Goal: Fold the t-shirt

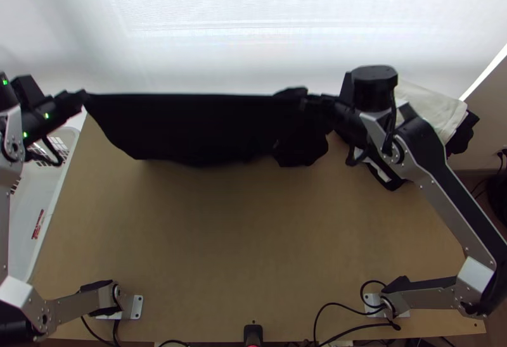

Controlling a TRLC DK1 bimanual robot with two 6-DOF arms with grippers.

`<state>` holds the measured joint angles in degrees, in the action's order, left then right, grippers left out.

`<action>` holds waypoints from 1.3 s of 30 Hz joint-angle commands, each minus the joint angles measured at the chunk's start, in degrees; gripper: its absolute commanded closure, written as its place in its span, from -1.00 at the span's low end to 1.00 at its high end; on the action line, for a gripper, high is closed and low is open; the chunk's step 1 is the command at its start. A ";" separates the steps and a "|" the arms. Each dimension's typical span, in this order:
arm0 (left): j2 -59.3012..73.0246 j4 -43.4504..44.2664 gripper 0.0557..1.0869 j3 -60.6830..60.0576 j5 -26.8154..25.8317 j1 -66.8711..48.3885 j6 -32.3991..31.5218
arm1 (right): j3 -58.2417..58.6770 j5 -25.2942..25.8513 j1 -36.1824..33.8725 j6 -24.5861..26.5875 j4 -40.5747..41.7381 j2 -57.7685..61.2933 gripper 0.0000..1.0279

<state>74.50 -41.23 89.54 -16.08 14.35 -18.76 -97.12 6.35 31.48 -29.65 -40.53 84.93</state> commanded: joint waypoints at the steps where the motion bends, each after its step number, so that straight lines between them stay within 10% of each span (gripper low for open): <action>1: -5.59 -1.31 0.92 -10.61 -1.50 2.35 4.00 | 6.24 -0.90 0.77 -4.19 -6.05 -2.84 0.94; 29: -10.95 -7.90 0.92 -37.24 -6.78 -4.86 19.91 | 42.98 -18.21 11.76 -8.14 -7.02 -6.97 0.91; 35: -10.69 -8.34 0.92 -36.45 -6.78 -5.91 19.73 | 43.95 -18.21 11.85 -4.98 -6.31 -7.23 -0.01; 39: -10.08 -8.34 0.92 -35.75 -6.78 -6.00 19.47 | 43.77 -18.13 12.28 -2.96 -6.31 -10.04 -0.07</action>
<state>63.42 -48.77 53.04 -22.09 8.67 0.25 -54.65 -11.44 43.44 -34.30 -47.05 77.17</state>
